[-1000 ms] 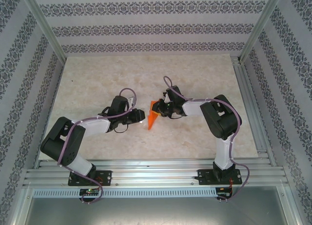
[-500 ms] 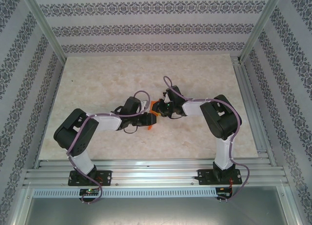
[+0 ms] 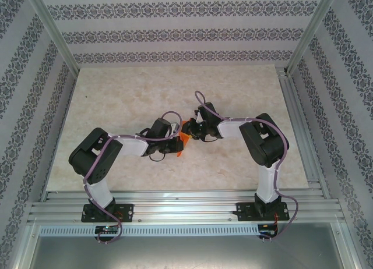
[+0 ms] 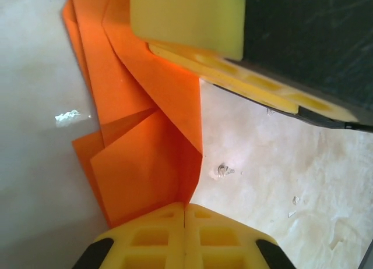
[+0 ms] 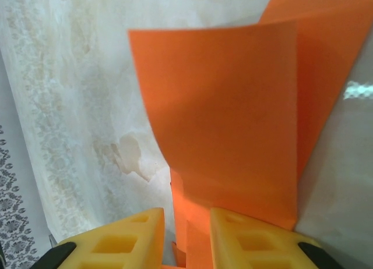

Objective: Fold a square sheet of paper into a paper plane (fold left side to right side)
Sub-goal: Fold the wing for the fifth time at the center of the table.

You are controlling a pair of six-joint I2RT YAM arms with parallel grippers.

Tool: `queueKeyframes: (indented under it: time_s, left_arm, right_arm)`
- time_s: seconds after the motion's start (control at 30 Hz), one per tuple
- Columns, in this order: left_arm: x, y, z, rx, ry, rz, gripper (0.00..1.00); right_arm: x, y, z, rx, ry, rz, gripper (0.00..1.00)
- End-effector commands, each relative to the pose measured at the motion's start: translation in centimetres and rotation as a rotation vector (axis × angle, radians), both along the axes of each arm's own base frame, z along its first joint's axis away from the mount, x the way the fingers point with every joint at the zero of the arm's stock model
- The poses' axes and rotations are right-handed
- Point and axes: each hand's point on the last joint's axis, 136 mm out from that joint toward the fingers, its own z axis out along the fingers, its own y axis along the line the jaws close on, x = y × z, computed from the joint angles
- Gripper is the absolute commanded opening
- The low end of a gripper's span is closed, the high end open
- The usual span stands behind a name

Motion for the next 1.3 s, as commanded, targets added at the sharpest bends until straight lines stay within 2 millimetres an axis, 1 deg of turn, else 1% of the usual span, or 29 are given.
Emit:
queueKeyframes:
  time_s: [0.0,0.07,0.17,0.27,0.37,0.43,0.47,0.6,0.77,0.9,1.03,1.2,1.27]
  left_arm:
    - [-0.1,1.4,-1.2,0.055,0.023,0.043,0.00]
    - [-0.1,1.8,-1.5,0.033,0.041,0.069,0.00]
    - [0.0,2.4,-2.0,-0.026,0.074,0.106,0.00]
    - [0.2,2.5,-2.5,-0.108,0.103,0.124,0.00]
    - [0.2,2.1,-3.0,-0.185,0.130,0.129,0.00]
    - [0.3,1.9,-3.2,-0.215,0.142,0.129,0.00]
    - [0.3,1.9,-3.3,-0.220,0.147,0.131,0.00]
    - [0.3,2.4,-3.3,-0.203,0.147,0.151,0.00]
    - [0.2,3.1,-4.0,-0.185,0.176,0.189,0.00]
    - [0.1,3.6,-4.5,-0.183,0.199,0.221,0.00]
    - [0.0,4.0,-4.9,-0.179,0.212,0.239,0.00]
    - [-0.1,4.3,-5.3,-0.177,0.222,0.252,0.00]
    - [0.0,4.4,-5.3,-0.177,0.225,0.257,0.00]
  right_arm:
    - [1.7,-1.3,3.0,-0.012,-0.092,-0.033,0.28]
    - [2.2,-2.1,4.6,-0.009,-0.130,-0.047,0.28]
    - [2.4,-3.2,6.2,-0.005,-0.170,-0.058,0.30]
    - [1.9,-3.8,6.5,-0.009,-0.175,-0.057,0.29]
    - [1.2,-3.8,5.7,-0.029,-0.162,-0.033,0.27]
    - [0.9,-3.3,5.3,-0.017,-0.153,-0.015,0.26]
    - [0.9,-3.1,5.0,-0.011,-0.148,-0.008,0.24]
    - [0.5,-2.4,4.3,-0.023,-0.135,0.011,0.24]
    - [-0.2,-0.4,3.1,-0.023,-0.114,0.051,0.23]
    - [-0.2,1.0,1.9,-0.006,-0.095,0.057,0.22]
    - [-0.2,2.2,1.3,0.004,-0.087,0.074,0.22]
    - [-0.2,2.3,1.2,0.002,-0.090,0.073,0.22]
    - [-0.1,2.5,1.5,0.010,-0.098,0.075,0.22]
